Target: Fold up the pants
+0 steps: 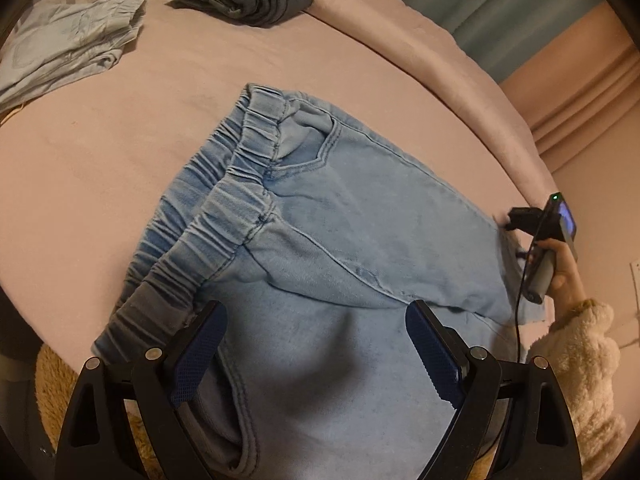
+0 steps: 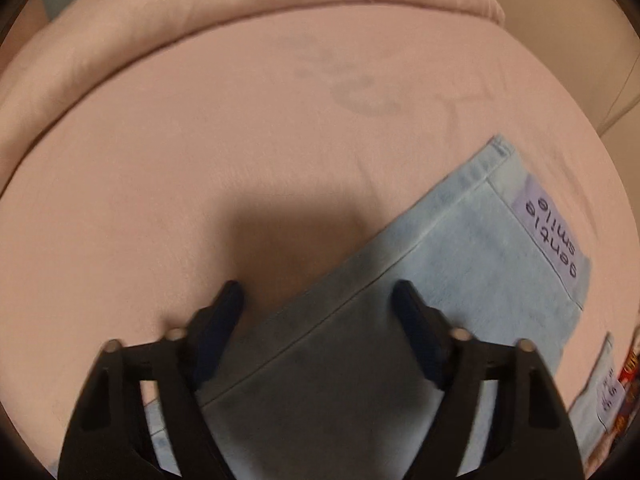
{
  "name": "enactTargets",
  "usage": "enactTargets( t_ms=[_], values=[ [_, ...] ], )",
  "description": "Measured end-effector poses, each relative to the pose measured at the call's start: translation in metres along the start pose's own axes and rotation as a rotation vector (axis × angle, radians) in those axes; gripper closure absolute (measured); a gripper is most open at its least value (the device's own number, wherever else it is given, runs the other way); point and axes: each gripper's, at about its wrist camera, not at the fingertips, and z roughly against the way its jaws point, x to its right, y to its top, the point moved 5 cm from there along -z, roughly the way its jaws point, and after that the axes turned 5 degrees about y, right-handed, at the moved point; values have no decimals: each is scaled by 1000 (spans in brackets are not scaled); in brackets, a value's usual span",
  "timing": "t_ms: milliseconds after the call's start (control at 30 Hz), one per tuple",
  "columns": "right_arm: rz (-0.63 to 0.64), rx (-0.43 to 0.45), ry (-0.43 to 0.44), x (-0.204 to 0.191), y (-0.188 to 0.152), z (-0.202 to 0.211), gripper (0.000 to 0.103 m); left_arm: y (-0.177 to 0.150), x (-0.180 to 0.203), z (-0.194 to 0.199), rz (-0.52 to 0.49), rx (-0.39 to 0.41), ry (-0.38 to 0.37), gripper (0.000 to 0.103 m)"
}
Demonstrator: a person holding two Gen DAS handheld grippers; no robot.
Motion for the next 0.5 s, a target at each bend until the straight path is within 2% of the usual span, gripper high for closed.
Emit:
enactTargets(
  t_ms=[33,67,133,167,200,300,433,500],
  values=[
    [7,17,-14,5,-1,5,74,0,1,-1,-7,-3,2,13],
    [7,21,-30,11,-1,7,84,-1,2,-2,-9,-5,0,13],
    [-24,11,54,24,-2,11,94,0,4,-1,-5,-13,-19,13],
    [-37,8,90,32,-3,15,96,0,4,-1,2,-20,-29,13],
    [-66,24,173,41,-4,27,97,2,3,-1,9,-26,-34,13],
    [-107,104,323,47,-9,65,97,7,6,6,45,-27,-91,13],
    [-160,217,519,90,-58,125,97,21,20,14,97,-8,-179,13],
    [-168,226,539,108,-90,132,97,32,30,10,103,-7,-194,13]
  ],
)
